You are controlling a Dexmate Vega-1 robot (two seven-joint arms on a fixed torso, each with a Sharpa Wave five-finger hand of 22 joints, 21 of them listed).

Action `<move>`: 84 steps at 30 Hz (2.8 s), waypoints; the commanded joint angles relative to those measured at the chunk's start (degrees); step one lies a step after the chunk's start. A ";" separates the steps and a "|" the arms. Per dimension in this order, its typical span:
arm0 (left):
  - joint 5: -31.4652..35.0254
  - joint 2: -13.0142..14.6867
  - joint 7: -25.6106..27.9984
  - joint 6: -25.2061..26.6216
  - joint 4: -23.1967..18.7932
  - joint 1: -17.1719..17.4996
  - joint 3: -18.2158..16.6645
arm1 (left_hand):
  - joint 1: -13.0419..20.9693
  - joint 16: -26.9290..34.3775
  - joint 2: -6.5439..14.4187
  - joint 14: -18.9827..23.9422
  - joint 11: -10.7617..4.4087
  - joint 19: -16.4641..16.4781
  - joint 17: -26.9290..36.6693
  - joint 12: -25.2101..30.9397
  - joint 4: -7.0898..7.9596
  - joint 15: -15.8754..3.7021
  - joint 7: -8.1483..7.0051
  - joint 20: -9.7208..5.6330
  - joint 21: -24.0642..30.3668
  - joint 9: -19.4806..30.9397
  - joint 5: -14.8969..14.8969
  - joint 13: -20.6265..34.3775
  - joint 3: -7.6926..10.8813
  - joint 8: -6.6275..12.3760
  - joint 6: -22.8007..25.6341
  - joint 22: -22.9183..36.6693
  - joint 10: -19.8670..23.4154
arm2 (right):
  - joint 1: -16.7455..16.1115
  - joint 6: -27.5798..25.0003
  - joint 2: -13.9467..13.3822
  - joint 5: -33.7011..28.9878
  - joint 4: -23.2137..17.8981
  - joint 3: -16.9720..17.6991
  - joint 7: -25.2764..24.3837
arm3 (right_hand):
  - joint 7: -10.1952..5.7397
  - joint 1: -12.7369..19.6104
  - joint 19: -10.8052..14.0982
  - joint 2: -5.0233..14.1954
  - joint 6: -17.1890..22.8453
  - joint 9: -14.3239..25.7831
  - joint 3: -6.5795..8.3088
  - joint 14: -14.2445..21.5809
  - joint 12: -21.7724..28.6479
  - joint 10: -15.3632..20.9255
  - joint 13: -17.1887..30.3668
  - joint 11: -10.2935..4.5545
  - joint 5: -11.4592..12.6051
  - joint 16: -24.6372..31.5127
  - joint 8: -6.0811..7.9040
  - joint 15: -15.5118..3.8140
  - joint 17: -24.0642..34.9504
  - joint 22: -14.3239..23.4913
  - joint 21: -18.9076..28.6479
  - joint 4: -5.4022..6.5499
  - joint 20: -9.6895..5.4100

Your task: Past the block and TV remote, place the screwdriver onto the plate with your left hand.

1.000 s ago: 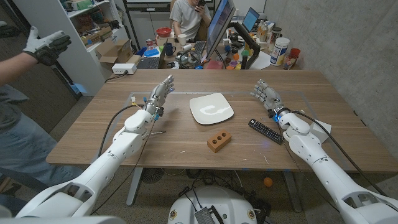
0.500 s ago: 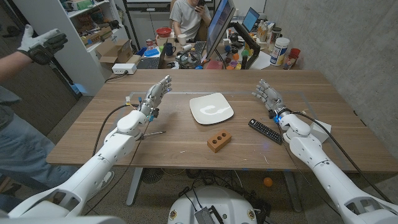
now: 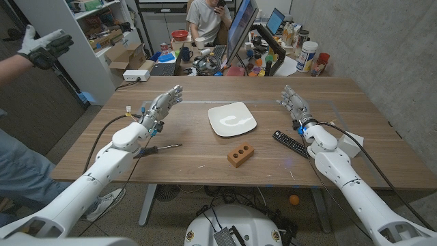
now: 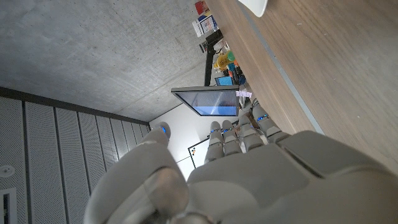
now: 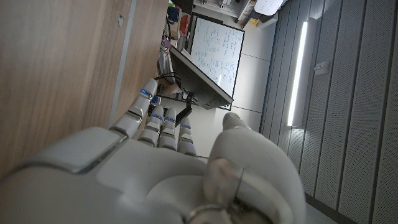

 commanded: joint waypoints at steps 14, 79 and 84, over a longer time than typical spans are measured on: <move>2.66 19.64 0.06 2.31 -14.93 17.51 -11.45 | 0.84 0.48 0.74 1.14 0.41 0.76 -0.38 -0.41 -1.10 0.82 0.20 -0.03 -0.77 0.11 -0.05 -0.67 0.33 -0.24 1.30 0.32 1.24 | -3.52 3.86 2.61 -2.75 -2.10 -1.15 -6.36 | -0.58 -0.22 1.72 0.31 2.67 -0.02 0.42 1.79 -0.10 2.61 -0.81 -0.23 -0.07 0.85 0.72 -0.62 -0.63 0.24 -1.13 -0.72 0.09; 46.83 15.25 -28.97 38.50 -47.05 51.62 -55.64 | 10.95 1.37 2.59 6.27 2.24 5.71 -0.95 0.43 -11.09 4.15 2.16 5.05 -4.50 0.45 0.24 -3.30 3.19 -0.08 5.97 0.63 7.46 | -0.56 6.14 4.01 -4.35 -2.04 -3.46 -7.88 | -1.24 -1.35 2.21 0.08 3.64 0.01 0.23 2.59 -1.48 4.28 -1.96 -0.07 -0.17 0.80 0.37 -0.66 -1.94 0.28 -3.33 -0.97 0.75; 48.83 16.23 -31.53 40.57 -47.01 50.68 -54.82 | 11.04 1.66 2.74 7.28 2.15 6.88 -0.88 0.97 -11.17 4.44 2.50 5.39 -4.49 0.47 0.22 -3.34 2.92 0.16 7.20 0.69 9.07 | -0.48 6.62 4.18 -4.45 -1.87 -3.54 -7.90 | -1.24 -1.45 2.23 0.07 3.68 0.01 0.21 2.63 -1.61 4.33 -2.02 -0.10 -0.18 0.80 0.33 -0.68 -2.03 0.29 -3.49 -0.98 0.83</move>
